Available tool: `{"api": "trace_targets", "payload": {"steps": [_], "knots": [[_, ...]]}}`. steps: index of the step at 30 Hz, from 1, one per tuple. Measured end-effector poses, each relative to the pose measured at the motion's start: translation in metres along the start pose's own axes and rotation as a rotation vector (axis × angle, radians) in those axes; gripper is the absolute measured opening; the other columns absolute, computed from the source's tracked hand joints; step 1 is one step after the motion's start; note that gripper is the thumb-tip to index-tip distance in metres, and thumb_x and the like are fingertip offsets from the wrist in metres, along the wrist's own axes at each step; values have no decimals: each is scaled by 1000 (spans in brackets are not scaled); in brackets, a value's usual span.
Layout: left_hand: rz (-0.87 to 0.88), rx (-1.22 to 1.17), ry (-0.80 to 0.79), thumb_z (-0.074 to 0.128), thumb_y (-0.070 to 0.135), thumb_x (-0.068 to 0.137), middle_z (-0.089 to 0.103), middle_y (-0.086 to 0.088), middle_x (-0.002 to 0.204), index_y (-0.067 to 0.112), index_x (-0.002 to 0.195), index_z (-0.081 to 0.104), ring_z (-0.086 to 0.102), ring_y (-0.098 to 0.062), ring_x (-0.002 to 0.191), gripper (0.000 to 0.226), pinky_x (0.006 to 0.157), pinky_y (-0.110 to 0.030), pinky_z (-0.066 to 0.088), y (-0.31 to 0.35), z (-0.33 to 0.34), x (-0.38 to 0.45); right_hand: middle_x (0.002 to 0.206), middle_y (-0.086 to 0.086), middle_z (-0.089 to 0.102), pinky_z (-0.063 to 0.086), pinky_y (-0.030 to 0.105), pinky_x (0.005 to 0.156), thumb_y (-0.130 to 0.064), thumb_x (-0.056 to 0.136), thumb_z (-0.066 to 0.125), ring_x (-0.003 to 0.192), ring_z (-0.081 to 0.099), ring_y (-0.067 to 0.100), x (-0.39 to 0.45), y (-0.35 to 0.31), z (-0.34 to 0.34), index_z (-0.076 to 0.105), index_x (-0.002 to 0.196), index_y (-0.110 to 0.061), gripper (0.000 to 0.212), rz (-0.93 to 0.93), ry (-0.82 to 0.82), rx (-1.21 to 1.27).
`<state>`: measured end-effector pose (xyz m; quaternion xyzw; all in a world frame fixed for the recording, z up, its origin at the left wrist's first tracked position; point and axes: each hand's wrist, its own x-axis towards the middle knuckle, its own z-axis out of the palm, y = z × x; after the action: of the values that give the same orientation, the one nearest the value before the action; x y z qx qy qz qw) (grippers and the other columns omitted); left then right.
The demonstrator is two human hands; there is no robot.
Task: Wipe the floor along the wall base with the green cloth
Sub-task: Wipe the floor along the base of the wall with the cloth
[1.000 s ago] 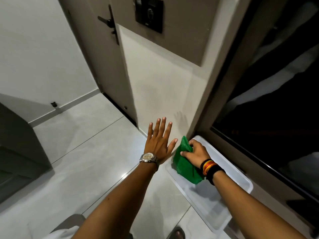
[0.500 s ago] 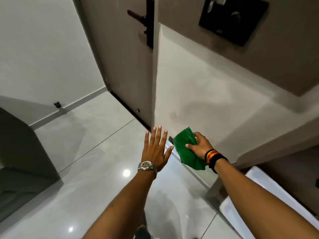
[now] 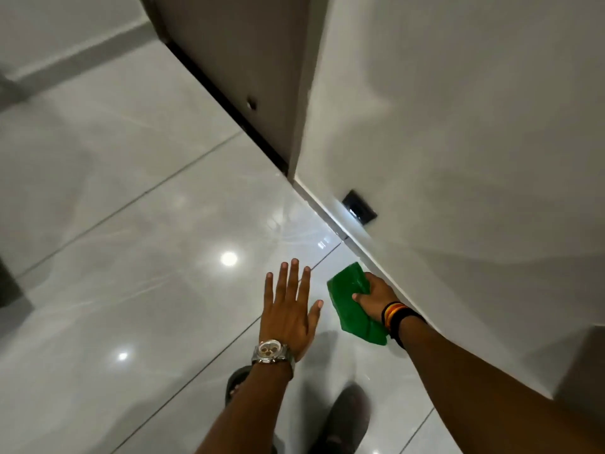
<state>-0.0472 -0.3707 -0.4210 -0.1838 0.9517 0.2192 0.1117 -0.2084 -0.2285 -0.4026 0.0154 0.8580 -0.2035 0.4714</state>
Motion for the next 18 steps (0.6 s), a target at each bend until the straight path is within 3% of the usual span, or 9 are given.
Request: {"api": "trace_targets", "payload": {"steps": [3, 7, 10, 12, 15, 18], "knots": [[-7, -3, -10, 14, 53, 105, 0, -10, 176, 17, 167, 13, -3, -32, 163, 72, 129, -52, -6, -31, 91, 34, 138, 15, 65, 48, 47, 114, -11, 97, 63, 129, 61, 36, 89, 38, 38, 56, 144, -13, 48, -4, -22, -6], [17, 29, 1, 21, 48, 105, 12, -15, 174, 13, 165, 23, 9, -35, 162, 70, 130, -54, 0, -66, 185, 71, 127, 17, 71, 52, 52, 110, -4, 95, 66, 122, 66, 37, 182, 75, 62, 64, 131, -11, 37, -32, -53, 1], [16, 38, -16, 22, 47, 104, 12, -15, 174, 13, 165, 23, 9, -35, 163, 70, 132, -55, 1, -83, 235, 92, 130, 13, 71, 52, 50, 111, -9, 96, 70, 122, 66, 35, 227, 99, 62, 62, 136, -16, 41, -46, -103, -25], [29, 47, -35, 21, 47, 104, 7, -13, 175, 14, 166, 19, 5, -33, 163, 70, 132, -54, -2, -88, 263, 108, 141, 12, 65, 49, 45, 114, -17, 96, 71, 129, 63, 34, 247, 118, 62, 55, 144, -20, 50, -89, 24, -103], [35, 46, -35, 25, 45, 104, 5, -13, 176, 14, 166, 17, 3, -32, 163, 70, 132, -53, -4, -88, 292, 135, 152, 12, 57, 43, 43, 116, -23, 100, 61, 140, 54, 33, 261, 143, 73, 50, 151, -16, 52, -287, 377, -328], [63, 40, 7, 30, 43, 104, 9, -16, 175, 11, 166, 20, 6, -35, 163, 70, 132, -54, -1, -85, 311, 164, 164, 13, 44, 38, 49, 123, -29, 102, 55, 152, 43, 33, 271, 174, 102, 48, 153, -12, 54, -642, 417, -719]]}}
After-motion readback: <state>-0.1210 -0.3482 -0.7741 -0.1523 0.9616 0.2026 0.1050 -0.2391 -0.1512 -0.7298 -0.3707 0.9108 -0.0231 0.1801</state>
